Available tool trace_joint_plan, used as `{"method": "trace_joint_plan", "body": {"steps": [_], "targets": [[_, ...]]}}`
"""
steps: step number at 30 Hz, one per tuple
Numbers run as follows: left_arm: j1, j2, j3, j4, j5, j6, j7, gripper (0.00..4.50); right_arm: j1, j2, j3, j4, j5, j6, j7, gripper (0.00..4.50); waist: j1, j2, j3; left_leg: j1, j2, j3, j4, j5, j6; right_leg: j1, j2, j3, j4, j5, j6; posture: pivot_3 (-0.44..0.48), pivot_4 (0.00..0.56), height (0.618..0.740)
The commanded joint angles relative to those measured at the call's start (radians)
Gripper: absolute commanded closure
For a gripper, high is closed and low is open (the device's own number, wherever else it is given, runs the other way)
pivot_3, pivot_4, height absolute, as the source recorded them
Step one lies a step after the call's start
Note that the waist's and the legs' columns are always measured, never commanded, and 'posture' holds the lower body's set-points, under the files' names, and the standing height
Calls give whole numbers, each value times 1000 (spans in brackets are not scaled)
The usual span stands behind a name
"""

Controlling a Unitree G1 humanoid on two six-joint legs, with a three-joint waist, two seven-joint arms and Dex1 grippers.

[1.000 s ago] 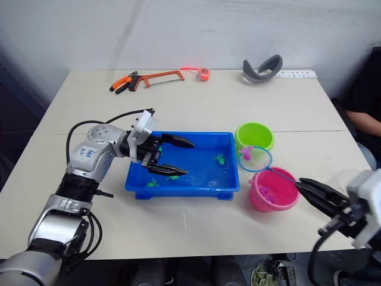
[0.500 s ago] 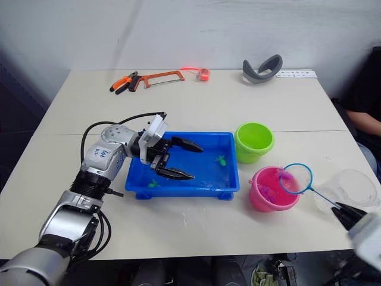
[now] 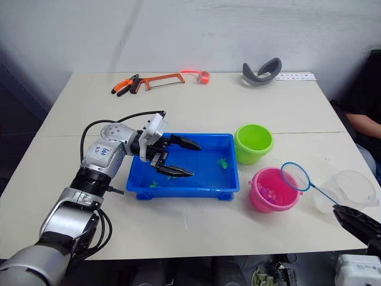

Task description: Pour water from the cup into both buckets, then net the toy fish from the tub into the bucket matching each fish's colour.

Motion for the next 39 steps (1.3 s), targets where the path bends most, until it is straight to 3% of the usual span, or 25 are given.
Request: {"method": "trace_joint_plan", "body": {"steps": [1, 6, 11, 16, 20, 25, 31, 35, 39], "targets": [[-2, 21, 18, -24, 14, -9, 4, 52, -60, -80, 22, -3, 151, 150, -29, 4500, -7, 0, 0, 0, 0, 0, 0, 0, 0, 0, 0, 0, 0, 0, 0, 0, 150, 740], [52, 79, 11, -61, 54, -10, 17, 52, -299, -316, 226, 41, 239, 380, -54, 4500, -31, 0, 0, 1, 4, 1, 0, 0, 0, 1, -1, 1, 1, 0, 0, 0, 150, 740], [117, 120, 32, -174, 56, 55, 83, 52, -701, -489, 668, 198, 200, 438, -85, 4500, -27, 1, 1, -1, 6, -1, 0, 0, 0, -2, -1, 1, 1, -1, -1, 0, 150, 740], [183, 153, 57, -276, 56, 115, 162, 52, -1131, -426, 1086, 444, 24, 313, 3, 4500, -21, 2, 1, -2, 6, -1, 1, 0, 0, -3, -1, 0, 0, -1, -1, 0, 150, 740], [234, 176, 79, -367, 33, 161, 203, 52, -1352, -356, 1278, 658, -102, 126, 61, 4500, -27, 3, 2, -2, 6, 2, 2, -1, 1, -3, -2, -1, 1, 0, 0, 0, 150, 740], [291, 197, 98, -454, 20, 209, 242, 52, -1515, -307, 1409, 868, -211, -56, 78, 4500, -27, 3, 2, -2, 7, 3, 2, -1, 1, -5, -3, -1, 2, -1, -1, 0, 150, 740], [329, 212, 116, -509, 2, 235, 275, 52, -1617, -290, 1483, 995, -286, -212, 69, 4500, -33, 4, 3, -1, 7, 4, 3, -1, 1, -5, -4, -1, 4, -1, -1, 0, 150, 740], [341, 220, 122, -524, -8, 241, 286, 52, -1614, -307, 1513, 981, -208, -244, 129, 4500, -34, 4, 3, -1, 8, 4, 3, -1, 1, -5, -4, -1, 4, -1, -1, 0, 150, 740], [337, 220, 123, -521, -11, 241, 289, 52, -1555, -340, 1497, 872, -74, -148, 203, 4500, -36, 4, 3, -1, 8, 4, 2, -1, 1, -5, -5, -1, 4, -1, -1, 0, 150, 740]]}}
